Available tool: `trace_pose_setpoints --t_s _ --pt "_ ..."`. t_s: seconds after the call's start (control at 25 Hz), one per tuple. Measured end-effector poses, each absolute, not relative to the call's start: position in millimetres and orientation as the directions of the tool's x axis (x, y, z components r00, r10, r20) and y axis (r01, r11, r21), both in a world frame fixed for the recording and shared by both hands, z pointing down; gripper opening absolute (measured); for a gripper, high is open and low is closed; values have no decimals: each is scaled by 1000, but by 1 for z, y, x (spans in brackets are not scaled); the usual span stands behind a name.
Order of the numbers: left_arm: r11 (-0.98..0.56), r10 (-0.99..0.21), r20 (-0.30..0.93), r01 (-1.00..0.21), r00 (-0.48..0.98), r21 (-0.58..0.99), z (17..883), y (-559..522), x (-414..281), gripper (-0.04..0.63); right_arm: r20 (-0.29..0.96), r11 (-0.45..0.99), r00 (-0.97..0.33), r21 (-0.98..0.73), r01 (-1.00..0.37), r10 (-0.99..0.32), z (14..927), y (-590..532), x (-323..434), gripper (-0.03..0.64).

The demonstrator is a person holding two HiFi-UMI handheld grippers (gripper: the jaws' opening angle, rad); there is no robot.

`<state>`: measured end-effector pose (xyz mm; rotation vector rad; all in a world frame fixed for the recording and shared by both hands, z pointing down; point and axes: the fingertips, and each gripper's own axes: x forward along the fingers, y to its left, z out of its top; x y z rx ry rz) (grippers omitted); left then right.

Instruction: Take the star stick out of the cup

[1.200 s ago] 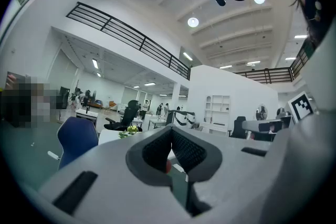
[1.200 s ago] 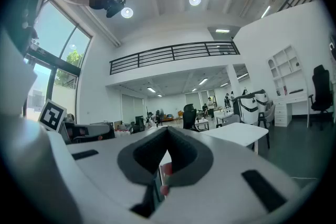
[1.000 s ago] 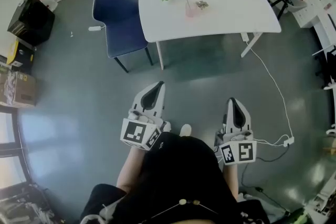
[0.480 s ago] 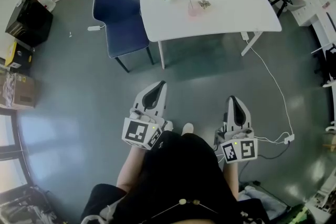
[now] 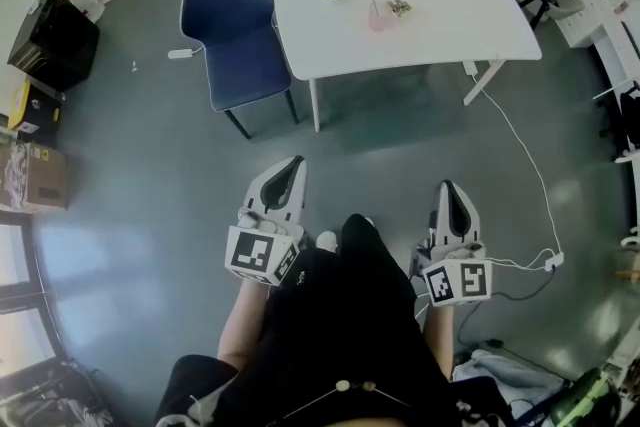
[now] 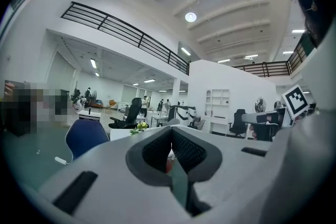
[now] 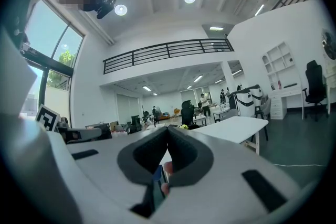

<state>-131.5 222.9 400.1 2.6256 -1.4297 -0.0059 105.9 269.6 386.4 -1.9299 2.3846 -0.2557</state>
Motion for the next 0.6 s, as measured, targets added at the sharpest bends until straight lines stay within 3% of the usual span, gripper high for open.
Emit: trace_pose_setpoints --t_s 0.6 --pt "-569 -810 77 -811 581 134 404 117 -93 5 74 227 -238 -126 -966 -969 390 152 121 3"
